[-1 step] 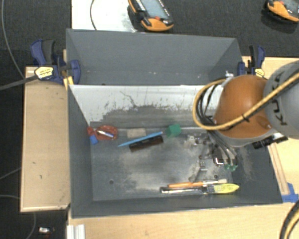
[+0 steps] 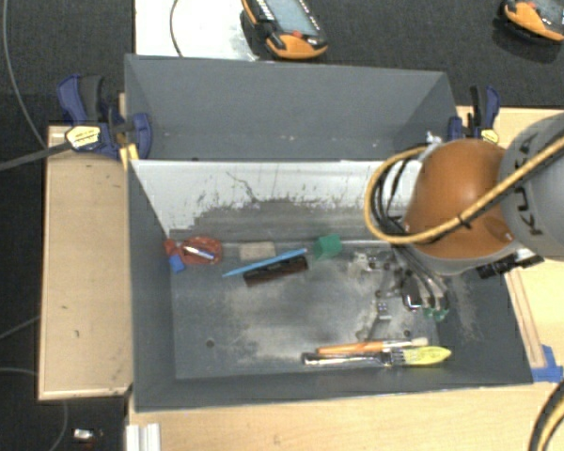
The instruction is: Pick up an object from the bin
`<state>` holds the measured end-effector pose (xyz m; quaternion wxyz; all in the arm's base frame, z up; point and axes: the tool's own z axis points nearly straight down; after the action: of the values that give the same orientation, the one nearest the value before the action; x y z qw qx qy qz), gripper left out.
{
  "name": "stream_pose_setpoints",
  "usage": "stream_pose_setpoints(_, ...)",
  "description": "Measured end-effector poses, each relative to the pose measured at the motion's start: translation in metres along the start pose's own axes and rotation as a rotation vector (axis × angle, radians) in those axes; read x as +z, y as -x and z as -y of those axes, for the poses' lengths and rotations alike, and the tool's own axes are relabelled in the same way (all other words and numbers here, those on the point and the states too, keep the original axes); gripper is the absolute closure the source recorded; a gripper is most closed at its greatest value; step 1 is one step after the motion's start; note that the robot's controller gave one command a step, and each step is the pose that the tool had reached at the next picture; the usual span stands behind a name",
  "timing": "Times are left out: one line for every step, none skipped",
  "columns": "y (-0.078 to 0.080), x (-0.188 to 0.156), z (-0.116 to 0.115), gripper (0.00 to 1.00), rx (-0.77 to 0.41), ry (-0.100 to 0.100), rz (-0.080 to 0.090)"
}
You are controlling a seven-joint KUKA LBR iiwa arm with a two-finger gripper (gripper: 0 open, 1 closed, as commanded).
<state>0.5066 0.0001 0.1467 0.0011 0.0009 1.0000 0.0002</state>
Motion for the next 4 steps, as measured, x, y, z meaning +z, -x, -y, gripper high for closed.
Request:
stream_pose_setpoints(-0.019,0.066,-0.04,0.0,-0.007,0.001,0.006)
stream_pose_setpoints(0.025,0.076,-0.085,0.0,0.019,-0.001,0.016)
stream_pose_setpoints(0.021,0.076,-0.025,0.0,-0.012,0.0,0.008)
stream_pose_setpoints(0.054,0.026,-0.014,0.0,-0.027,0.002,0.017)
